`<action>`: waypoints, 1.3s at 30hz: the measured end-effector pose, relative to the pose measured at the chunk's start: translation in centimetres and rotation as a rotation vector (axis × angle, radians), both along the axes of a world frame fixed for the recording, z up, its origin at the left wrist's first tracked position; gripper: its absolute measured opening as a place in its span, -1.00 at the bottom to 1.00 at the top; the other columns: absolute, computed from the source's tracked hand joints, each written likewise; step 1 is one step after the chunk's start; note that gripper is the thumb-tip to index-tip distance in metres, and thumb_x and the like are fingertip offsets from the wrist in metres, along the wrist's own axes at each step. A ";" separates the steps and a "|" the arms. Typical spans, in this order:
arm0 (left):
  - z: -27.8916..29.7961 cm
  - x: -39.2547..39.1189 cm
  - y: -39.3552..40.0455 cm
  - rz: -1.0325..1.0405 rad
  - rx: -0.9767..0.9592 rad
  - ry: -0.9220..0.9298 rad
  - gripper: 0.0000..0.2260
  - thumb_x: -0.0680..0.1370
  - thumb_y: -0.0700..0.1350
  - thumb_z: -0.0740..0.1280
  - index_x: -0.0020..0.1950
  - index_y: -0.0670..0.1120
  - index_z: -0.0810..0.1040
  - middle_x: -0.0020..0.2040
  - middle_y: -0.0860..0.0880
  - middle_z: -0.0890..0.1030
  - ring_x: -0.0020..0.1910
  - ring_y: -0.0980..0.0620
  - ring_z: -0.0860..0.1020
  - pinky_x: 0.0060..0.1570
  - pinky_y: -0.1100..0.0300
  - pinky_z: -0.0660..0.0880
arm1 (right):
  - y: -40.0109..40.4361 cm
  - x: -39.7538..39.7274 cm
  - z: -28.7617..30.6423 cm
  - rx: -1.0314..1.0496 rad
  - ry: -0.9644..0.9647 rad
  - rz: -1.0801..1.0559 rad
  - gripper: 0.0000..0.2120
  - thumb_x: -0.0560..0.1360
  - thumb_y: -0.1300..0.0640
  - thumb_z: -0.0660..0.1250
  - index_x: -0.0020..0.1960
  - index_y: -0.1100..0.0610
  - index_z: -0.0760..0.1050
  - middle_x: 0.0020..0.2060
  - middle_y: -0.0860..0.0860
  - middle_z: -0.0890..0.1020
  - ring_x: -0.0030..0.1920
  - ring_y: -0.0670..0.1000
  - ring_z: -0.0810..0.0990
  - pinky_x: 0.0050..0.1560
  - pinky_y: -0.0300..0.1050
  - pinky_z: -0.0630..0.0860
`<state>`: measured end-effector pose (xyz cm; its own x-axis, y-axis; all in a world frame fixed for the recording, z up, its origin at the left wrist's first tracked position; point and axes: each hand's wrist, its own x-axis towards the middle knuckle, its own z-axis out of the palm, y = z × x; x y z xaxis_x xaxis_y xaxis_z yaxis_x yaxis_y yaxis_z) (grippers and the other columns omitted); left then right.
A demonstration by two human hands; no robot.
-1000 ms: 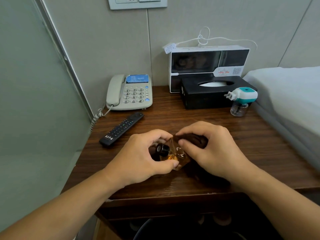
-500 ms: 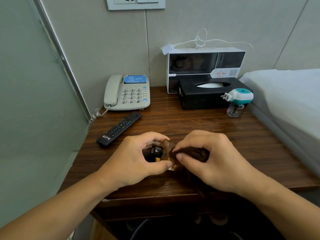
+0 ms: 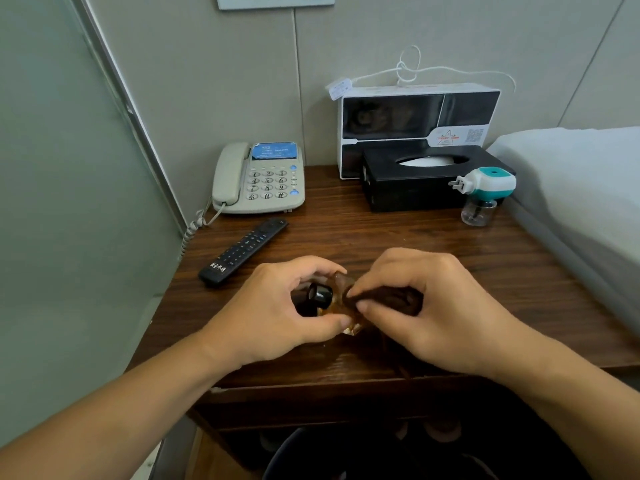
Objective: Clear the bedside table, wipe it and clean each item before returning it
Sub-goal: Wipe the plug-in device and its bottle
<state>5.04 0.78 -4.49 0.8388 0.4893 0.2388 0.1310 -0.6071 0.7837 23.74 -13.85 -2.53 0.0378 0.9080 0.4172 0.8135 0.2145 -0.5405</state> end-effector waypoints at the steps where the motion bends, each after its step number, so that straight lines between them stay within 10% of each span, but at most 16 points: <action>1: 0.0 0.1 -0.1 0.002 0.000 0.004 -0.55 0.40 -0.08 0.64 0.25 0.07 0.64 0.12 0.15 0.71 0.18 0.13 0.66 0.29 -0.01 0.56 | 0.2 0.2 0.0 0.004 0.003 -0.030 -0.84 0.52 0.07 0.50 0.08 -0.09 0.73 -0.06 -0.21 0.66 0.02 -0.14 0.65 0.02 -0.14 0.59; 19: -0.4 -0.2 -0.1 -0.006 -0.017 0.005 -0.55 0.40 -0.14 0.64 0.25 0.04 0.63 0.11 0.15 0.71 0.18 0.14 0.66 0.28 0.11 0.56 | -0.4 1.1 -0.4 -0.020 -0.008 -0.083 -0.82 0.52 0.08 0.50 0.11 -0.08 0.72 -0.03 -0.22 0.66 0.05 -0.15 0.65 0.04 -0.11 0.61; 39: 0.0 -0.5 0.4 0.004 -0.098 0.032 -0.56 0.41 -0.20 0.62 0.24 0.02 0.63 0.15 0.13 0.71 0.21 0.14 0.65 0.30 0.14 0.55 | -1.9 0.6 -0.6 0.012 -0.455 0.018 -0.84 0.50 -0.02 0.46 0.07 -0.13 0.70 -0.03 -0.17 0.59 -0.09 -0.04 0.49 -0.23 -0.05 0.57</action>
<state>4.56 1.20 -4.48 0.8430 0.5126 0.1631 0.1591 -0.5273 0.8346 24.38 -15.73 -3.16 -0.1675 0.9017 0.3986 0.9638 0.2349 -0.1264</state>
